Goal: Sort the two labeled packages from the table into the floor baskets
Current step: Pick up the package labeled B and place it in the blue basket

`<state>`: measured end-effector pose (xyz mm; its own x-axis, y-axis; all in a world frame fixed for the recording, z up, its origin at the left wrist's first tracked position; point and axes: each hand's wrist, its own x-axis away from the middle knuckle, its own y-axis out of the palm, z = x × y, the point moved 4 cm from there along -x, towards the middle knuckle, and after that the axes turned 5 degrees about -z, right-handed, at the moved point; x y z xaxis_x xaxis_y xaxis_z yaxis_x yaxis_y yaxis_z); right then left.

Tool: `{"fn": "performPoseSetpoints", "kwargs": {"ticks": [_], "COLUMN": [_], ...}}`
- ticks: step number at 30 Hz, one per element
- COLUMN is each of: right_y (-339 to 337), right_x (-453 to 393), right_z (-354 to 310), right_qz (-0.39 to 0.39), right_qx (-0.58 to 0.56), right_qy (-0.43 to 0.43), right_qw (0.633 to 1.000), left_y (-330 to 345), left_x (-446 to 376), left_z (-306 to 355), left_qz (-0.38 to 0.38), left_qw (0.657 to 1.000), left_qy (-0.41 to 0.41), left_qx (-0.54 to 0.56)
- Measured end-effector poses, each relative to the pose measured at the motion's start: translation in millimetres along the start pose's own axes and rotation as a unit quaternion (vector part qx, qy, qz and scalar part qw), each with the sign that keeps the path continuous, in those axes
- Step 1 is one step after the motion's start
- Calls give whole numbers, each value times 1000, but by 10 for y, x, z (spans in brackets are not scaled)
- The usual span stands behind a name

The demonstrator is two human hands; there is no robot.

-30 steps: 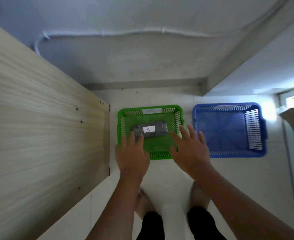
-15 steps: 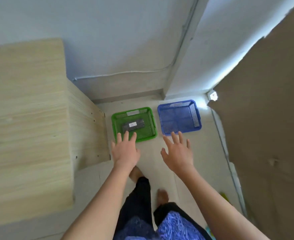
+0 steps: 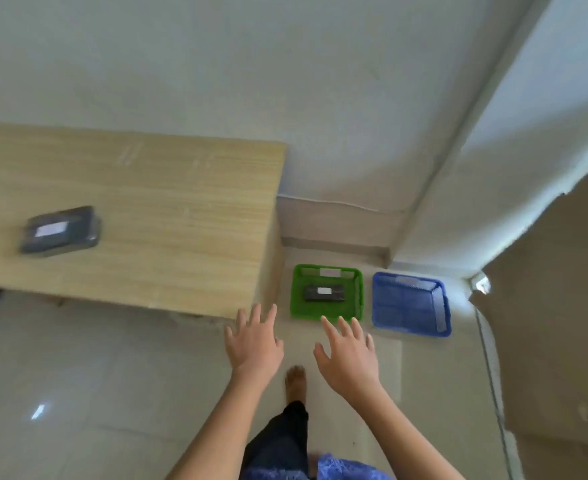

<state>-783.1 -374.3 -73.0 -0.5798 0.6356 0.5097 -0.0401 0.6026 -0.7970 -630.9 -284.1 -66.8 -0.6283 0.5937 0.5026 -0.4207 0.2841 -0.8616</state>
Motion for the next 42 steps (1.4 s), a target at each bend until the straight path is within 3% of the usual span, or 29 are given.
{"fn": "performPoseSetpoints", "kwargs": {"ticks": [9, 17, 26, 34, 42], "right_y": [122, 274, 593, 572, 286], "right_x": [70, -125, -556, -1410, -2485], "right_z": [-1810, -3523, -4847, -5292, -5675], "right_qz": [-15, -58, -43, -19, -25], "right_qx": [77, 63, 46, 108, 25], "right_qy": [-188, -240, -210, -177, -138], "right_qw": [979, 967, 976, 978, 990], "left_y": [-279, -550, -1101, -1479, -2027], "left_x": [696, 646, 183, -763, -1853], "left_z": [-2017, -3529, -4869, -5485, -5849], "left_qz": [74, 122, 139, 100, 76], "left_qw": [975, 947, 957, 979, 986], "left_qy": [-173, -231, -187, -140, -125], "left_qx": [116, 187, 172, 109, 79]}}
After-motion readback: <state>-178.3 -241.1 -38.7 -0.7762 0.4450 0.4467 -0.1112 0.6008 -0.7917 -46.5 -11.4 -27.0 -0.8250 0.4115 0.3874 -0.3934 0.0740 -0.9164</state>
